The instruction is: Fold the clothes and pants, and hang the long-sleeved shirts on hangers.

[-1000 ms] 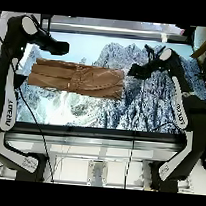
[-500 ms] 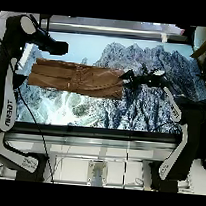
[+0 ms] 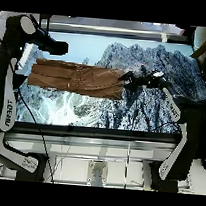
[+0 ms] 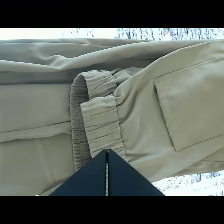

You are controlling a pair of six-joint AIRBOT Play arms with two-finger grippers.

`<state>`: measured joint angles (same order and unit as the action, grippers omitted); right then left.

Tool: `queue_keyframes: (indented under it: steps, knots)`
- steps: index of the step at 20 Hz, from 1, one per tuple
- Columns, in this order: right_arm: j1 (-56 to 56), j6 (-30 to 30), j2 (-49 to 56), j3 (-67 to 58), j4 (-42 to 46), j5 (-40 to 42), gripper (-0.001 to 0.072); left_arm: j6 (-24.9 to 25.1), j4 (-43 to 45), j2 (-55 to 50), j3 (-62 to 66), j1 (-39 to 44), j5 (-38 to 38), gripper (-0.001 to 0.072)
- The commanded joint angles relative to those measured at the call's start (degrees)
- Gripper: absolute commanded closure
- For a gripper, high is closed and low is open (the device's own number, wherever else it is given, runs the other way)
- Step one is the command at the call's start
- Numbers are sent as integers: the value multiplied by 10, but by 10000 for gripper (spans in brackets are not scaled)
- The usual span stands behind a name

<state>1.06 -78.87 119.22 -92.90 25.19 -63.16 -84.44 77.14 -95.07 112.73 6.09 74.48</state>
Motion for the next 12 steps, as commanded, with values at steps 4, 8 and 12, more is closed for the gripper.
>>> queue_keyframes:
  steps: [4, 8, 12]
  knots:
    - [61, 18, 1, 0, 22, 20, 113, 0, 0, 0, 0, 0, 0, 695]
    - [68, 18, -3, 0, 6, 35, 654, 0, 0, 0, 0, 0, 1, 695]
    - [18, 18, -47, 0, 28, -36, 679, 0, 20, -3, -2, -1, 3, 695]
